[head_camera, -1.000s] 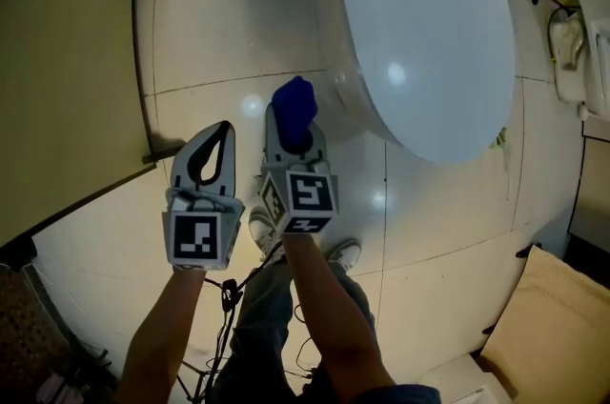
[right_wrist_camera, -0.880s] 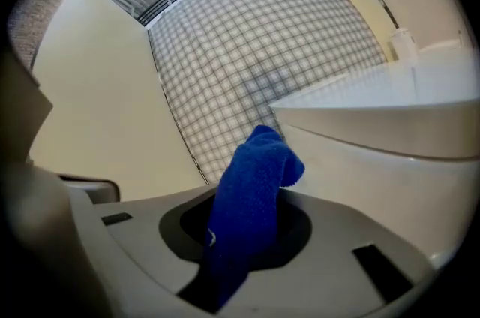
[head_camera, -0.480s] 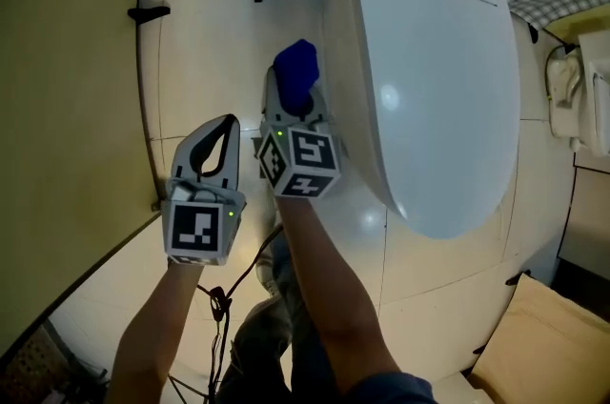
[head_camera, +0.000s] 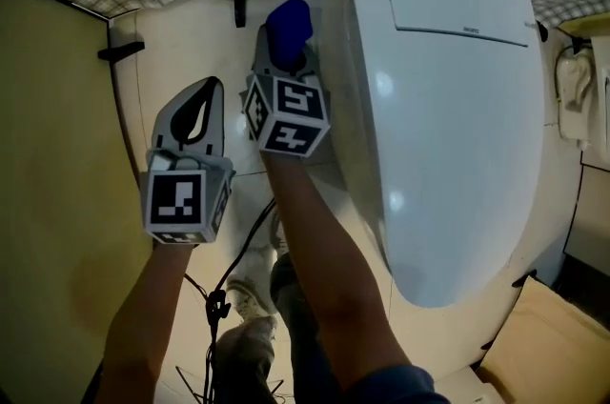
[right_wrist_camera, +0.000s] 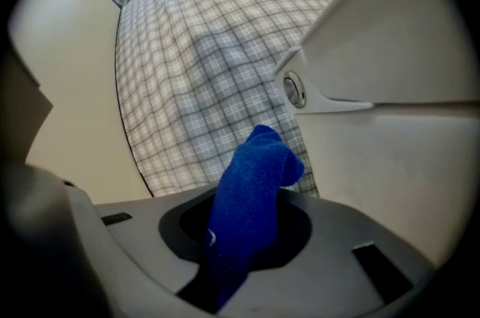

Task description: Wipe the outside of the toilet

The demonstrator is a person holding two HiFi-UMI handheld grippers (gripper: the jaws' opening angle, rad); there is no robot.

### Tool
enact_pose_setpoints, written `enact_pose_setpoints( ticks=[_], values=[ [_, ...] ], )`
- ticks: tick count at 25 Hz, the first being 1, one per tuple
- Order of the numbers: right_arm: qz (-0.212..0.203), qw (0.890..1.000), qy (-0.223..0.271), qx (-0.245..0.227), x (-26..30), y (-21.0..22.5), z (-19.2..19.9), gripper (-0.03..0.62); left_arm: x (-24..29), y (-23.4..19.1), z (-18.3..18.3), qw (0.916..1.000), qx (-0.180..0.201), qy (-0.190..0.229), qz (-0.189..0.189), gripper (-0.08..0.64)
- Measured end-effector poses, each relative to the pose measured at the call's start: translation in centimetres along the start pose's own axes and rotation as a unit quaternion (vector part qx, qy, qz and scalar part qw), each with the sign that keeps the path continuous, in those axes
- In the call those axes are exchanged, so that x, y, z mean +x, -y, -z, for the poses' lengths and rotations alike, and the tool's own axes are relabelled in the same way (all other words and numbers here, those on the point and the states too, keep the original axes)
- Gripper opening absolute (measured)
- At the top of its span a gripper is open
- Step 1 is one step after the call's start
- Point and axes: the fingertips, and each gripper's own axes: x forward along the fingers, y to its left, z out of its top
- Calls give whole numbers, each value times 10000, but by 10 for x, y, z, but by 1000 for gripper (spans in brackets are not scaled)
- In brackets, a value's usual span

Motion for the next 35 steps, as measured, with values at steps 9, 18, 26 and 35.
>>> enact_pose_setpoints(
  ticks=[9,18,26,35],
  values=[
    [557,9984,96,-69,-12,43,1,72,23,6,21,9989,87,-69,465,17],
    [1341,9908,-26,-154,-213,59,74,72,-22,79,47,9924,127,-6,1221,17],
    [1748,9841,-159,-281,-297,70,110,72,-65,121,90,9870,147,-233,1585,17],
    [650,9969,-231,-385,-170,26,94,72,-31,68,84,9946,-159,-187,1006,17]
  ],
)
